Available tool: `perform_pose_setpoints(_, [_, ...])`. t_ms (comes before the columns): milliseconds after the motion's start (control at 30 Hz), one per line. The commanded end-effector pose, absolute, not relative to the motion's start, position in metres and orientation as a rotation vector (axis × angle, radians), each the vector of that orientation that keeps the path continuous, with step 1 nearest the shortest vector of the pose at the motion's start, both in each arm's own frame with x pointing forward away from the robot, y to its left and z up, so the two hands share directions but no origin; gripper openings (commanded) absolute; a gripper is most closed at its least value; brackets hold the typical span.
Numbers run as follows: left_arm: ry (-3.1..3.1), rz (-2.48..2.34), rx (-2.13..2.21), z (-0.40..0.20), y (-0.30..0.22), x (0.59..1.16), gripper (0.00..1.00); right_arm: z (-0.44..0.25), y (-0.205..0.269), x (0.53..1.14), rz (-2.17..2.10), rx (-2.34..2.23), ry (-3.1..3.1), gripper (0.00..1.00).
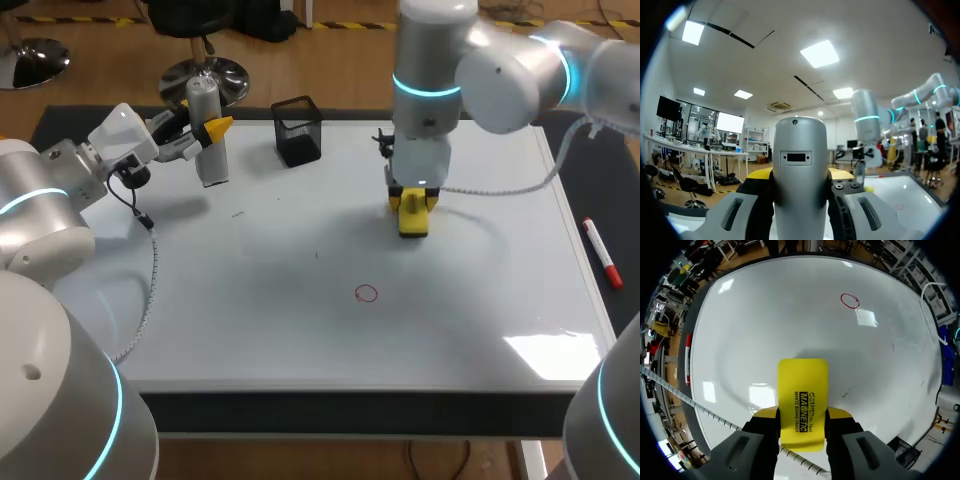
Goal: Pick up the inspection probe, press it on each red-marked spot on the whiteboard one by one, put down the probe, pick up the eraser, and wipe off all the red marks.
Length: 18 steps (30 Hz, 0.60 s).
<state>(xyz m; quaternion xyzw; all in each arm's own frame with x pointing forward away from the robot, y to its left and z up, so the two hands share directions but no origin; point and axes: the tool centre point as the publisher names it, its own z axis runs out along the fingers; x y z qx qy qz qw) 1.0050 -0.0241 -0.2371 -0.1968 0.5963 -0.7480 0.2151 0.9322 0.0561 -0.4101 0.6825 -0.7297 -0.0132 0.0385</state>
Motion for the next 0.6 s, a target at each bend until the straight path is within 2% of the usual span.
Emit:
perform_pose_setpoints(33, [1.649, -2.073, -0.546, -0.237, -0.025, 1.005, 0.0, -0.391, 0.044, 0.938, -0.024, 2.094, -2.239, 0.0])
perform_pose_setpoints(600, [1.649, -2.073, -0.546, -0.237, -0.025, 1.005, 0.0, -0.369, -0.021, 0.99, 0.031, 2.015, -2.315, 0.0])
